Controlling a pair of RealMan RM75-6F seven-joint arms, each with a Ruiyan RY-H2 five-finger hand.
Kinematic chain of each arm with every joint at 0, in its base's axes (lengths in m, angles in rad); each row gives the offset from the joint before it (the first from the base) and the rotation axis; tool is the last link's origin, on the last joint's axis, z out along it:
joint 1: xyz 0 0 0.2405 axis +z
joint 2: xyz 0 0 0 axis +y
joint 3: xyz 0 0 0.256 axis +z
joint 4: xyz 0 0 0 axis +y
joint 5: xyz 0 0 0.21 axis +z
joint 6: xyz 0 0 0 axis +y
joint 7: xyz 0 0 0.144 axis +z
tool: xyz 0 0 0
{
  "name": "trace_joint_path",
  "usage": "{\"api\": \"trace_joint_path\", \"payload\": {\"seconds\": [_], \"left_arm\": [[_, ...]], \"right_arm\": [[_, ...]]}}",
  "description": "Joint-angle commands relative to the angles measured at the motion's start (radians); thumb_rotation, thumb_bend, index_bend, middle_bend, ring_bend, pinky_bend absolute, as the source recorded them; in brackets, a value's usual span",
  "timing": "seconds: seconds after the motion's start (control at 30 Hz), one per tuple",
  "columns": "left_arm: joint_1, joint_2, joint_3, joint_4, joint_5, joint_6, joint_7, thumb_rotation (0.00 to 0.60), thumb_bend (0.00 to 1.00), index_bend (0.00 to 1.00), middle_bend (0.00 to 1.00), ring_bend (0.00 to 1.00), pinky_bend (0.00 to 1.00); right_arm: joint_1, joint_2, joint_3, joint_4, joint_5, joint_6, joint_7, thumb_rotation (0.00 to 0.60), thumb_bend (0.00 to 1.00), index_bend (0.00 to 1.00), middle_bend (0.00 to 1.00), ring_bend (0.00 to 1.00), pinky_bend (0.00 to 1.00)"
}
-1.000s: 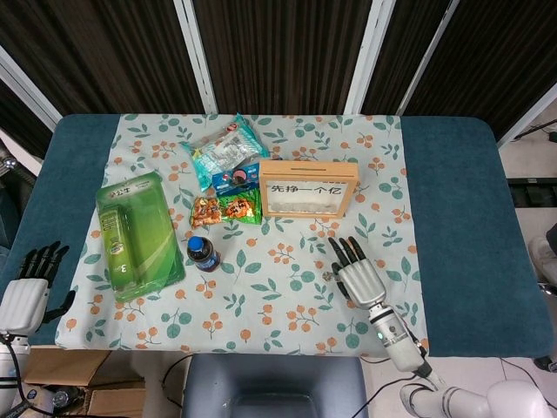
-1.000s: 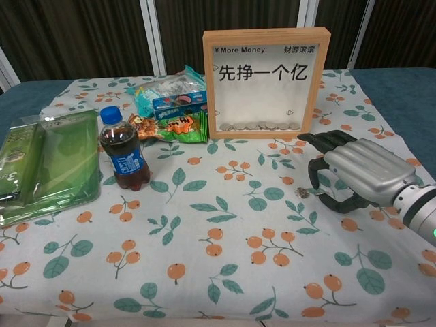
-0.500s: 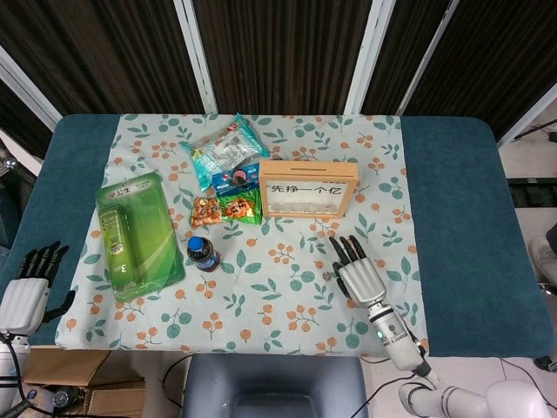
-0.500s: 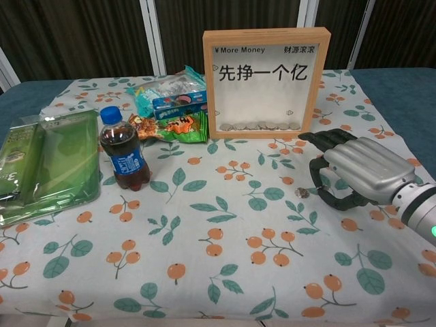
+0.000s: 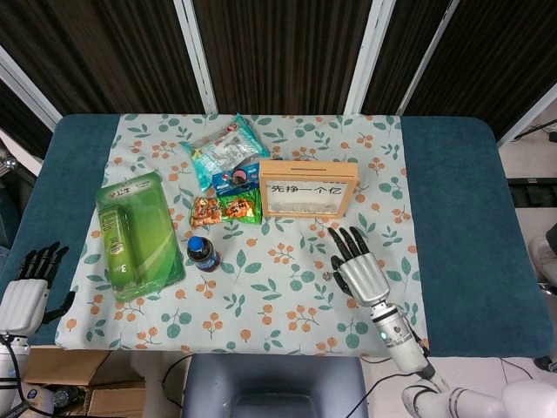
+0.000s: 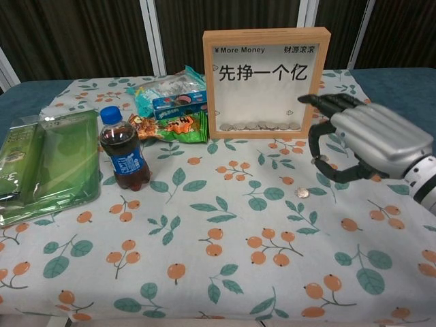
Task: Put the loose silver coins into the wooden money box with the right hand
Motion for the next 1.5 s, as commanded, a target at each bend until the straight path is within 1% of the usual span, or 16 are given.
{"api": "trace_joint_path", "payload": {"seconds": [0.03, 0.13, 0.23, 0.33, 0.4, 0.47, 0.57, 0.63, 0.7, 0.77, 0.83, 0.97, 1.1, 1.27, 1.4, 1.5], "left_arm": [[0.002, 0.0, 0.0, 0.0, 0.0, 0.004, 0.0, 0.6, 0.38, 0.0, 0.0, 0.0, 0.0], [0.004, 0.0, 0.001, 0.001, 0.003, 0.009, -0.003, 0.6, 0.38, 0.0, 0.0, 0.0, 0.0], [0.006, 0.003, 0.001, -0.002, 0.004, 0.013, -0.005, 0.6, 0.38, 0.0, 0.0, 0.0, 0.0], [0.006, 0.007, -0.001, -0.005, 0.004, 0.014, -0.006, 0.6, 0.38, 0.0, 0.0, 0.0, 0.0], [0.007, 0.01, -0.002, -0.007, 0.002, 0.016, -0.006, 0.6, 0.38, 0.0, 0.0, 0.0, 0.0], [0.009, 0.013, -0.003, -0.008, -0.001, 0.017, -0.009, 0.6, 0.38, 0.0, 0.0, 0.0, 0.0], [0.011, 0.016, -0.005, -0.009, -0.003, 0.019, -0.013, 0.6, 0.38, 0.0, 0.0, 0.0, 0.0], [0.012, 0.018, -0.005, -0.011, -0.004, 0.019, -0.016, 0.6, 0.38, 0.0, 0.0, 0.0, 0.0], [0.013, 0.019, -0.006, -0.012, -0.007, 0.017, -0.017, 0.6, 0.38, 0.0, 0.0, 0.0, 0.0], [0.013, 0.02, -0.006, -0.013, -0.007, 0.017, -0.018, 0.6, 0.38, 0.0, 0.0, 0.0, 0.0], [0.013, 0.022, -0.006, -0.014, -0.005, 0.018, -0.018, 0.6, 0.38, 0.0, 0.0, 0.0, 0.0], [0.01, 0.026, -0.01, -0.021, -0.003, 0.022, -0.023, 0.6, 0.38, 0.0, 0.0, 0.0, 0.0], [0.009, 0.03, -0.012, -0.026, 0.0, 0.026, -0.022, 0.6, 0.38, 0.0, 0.0, 0.0, 0.0], [0.007, 0.033, -0.014, -0.026, -0.005, 0.019, -0.019, 0.6, 0.38, 0.0, 0.0, 0.0, 0.0], [0.008, 0.032, -0.014, -0.026, -0.006, 0.018, -0.019, 0.6, 0.38, 0.0, 0.0, 0.0, 0.0], [0.009, 0.032, -0.011, -0.024, -0.004, 0.019, -0.021, 0.6, 0.38, 0.0, 0.0, 0.0, 0.0]], "right_arm": [[0.007, 0.103, 0.052, -0.196, -0.055, 0.095, -0.041, 0.6, 0.6, 0.76, 0.13, 0.0, 0.0], [0.02, 0.159, 0.1, -0.315, -0.06, 0.113, -0.09, 0.6, 0.6, 0.76, 0.13, 0.0, 0.0], [0.048, 0.197, 0.168, -0.413, -0.019, 0.089, -0.135, 0.6, 0.6, 0.76, 0.13, 0.0, 0.0], [0.093, 0.22, 0.243, -0.471, 0.045, 0.038, -0.2, 0.6, 0.6, 0.76, 0.13, 0.0, 0.0], [0.13, 0.228, 0.298, -0.503, 0.111, -0.008, -0.243, 0.6, 0.6, 0.77, 0.13, 0.0, 0.0], [0.171, 0.229, 0.352, -0.509, 0.182, -0.047, -0.293, 0.6, 0.6, 0.77, 0.13, 0.0, 0.0], [0.233, 0.222, 0.419, -0.484, 0.292, -0.093, -0.379, 0.6, 0.6, 0.77, 0.14, 0.0, 0.0], [0.269, 0.213, 0.449, -0.465, 0.368, -0.119, -0.43, 0.6, 0.6, 0.77, 0.14, 0.0, 0.0], [0.307, 0.196, 0.475, -0.439, 0.468, -0.14, -0.489, 0.6, 0.6, 0.77, 0.14, 0.0, 0.0], [0.346, 0.179, 0.487, -0.399, 0.528, -0.146, -0.535, 0.6, 0.6, 0.77, 0.14, 0.0, 0.0], [0.376, 0.165, 0.49, -0.357, 0.562, -0.15, -0.558, 0.6, 0.6, 0.77, 0.14, 0.0, 0.0], [0.425, 0.136, 0.48, -0.278, 0.643, -0.16, -0.602, 0.6, 0.6, 0.77, 0.14, 0.0, 0.0], [0.453, 0.124, 0.46, -0.228, 0.663, -0.157, -0.613, 0.6, 0.6, 0.78, 0.14, 0.0, 0.0], [0.472, 0.121, 0.448, -0.209, 0.701, -0.154, -0.605, 0.6, 0.6, 0.78, 0.14, 0.0, 0.0], [0.483, 0.12, 0.455, -0.207, 0.745, -0.152, -0.59, 0.6, 0.6, 0.78, 0.14, 0.0, 0.0], [0.495, 0.121, 0.448, -0.2, 0.763, -0.149, -0.594, 0.6, 0.6, 0.78, 0.14, 0.0, 0.0]]}}
